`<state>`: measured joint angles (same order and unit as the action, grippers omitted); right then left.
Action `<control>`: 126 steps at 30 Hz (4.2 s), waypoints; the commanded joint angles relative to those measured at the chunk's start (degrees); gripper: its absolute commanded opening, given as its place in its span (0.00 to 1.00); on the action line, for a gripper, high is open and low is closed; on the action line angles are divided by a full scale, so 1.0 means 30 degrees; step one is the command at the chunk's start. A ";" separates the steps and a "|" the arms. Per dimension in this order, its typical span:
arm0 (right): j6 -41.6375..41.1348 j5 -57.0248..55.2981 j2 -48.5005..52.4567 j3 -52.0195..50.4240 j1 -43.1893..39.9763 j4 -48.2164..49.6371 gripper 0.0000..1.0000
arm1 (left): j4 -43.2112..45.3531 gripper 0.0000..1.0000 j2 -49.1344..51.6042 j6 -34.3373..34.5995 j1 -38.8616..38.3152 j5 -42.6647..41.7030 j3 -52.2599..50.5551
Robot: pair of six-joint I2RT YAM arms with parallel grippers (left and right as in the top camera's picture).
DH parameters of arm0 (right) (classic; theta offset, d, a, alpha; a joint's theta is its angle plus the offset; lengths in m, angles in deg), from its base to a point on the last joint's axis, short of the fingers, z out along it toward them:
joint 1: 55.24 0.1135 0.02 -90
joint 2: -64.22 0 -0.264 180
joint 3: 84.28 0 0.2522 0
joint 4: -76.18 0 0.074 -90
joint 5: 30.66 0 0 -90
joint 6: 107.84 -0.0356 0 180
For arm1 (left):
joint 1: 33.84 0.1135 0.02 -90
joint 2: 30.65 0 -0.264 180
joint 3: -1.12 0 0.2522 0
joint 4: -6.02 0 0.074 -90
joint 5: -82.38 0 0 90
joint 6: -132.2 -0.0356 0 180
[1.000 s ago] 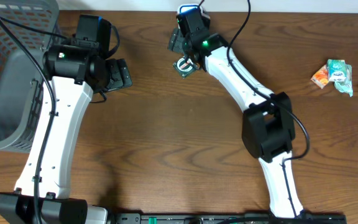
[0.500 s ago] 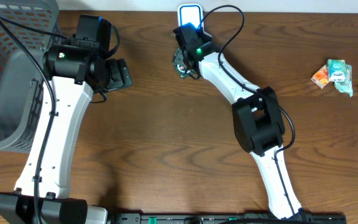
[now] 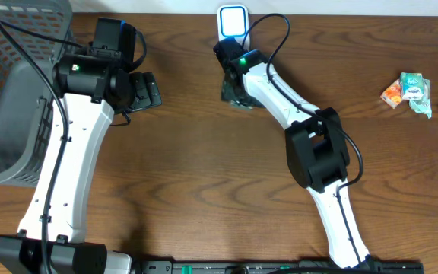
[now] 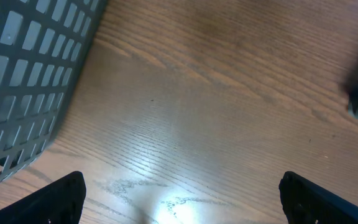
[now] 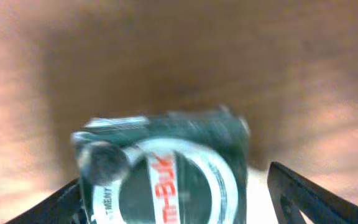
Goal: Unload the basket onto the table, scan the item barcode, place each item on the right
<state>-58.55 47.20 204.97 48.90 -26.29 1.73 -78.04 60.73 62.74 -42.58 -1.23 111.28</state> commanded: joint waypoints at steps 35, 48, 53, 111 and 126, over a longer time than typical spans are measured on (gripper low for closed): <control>0.6856 0.6528 -0.0911 -0.0226 -0.1705 0.3490 0.65 | -0.0058 0.98 -0.0131 -0.0189 0.0051 0.0240 0.0175; 0.5100 0.2710 -0.0903 -0.1974 -0.0896 0.4736 0.01 | -0.0058 0.98 -0.0131 -0.0182 0.0051 0.0240 0.0175; 0.5013 0.2739 -0.0903 -0.3184 -0.1173 0.4386 0.01 | -0.0058 0.98 -0.0131 -0.0182 0.0051 0.0240 0.0175; 2.6753 0.7329 -0.6900 -0.8510 -0.4473 0.2820 0.99 | -0.0058 0.98 -0.0131 -0.0189 0.0051 0.0240 0.0175; 2.6556 0.7912 -0.6885 -1.2123 -0.4379 0.6419 0.83 | -0.0058 0.98 -0.0131 -0.0189 0.0051 0.0240 0.0175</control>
<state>20.98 69.76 183.83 13.12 -39.89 20.83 -78.04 60.73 62.74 -42.58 -1.25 111.28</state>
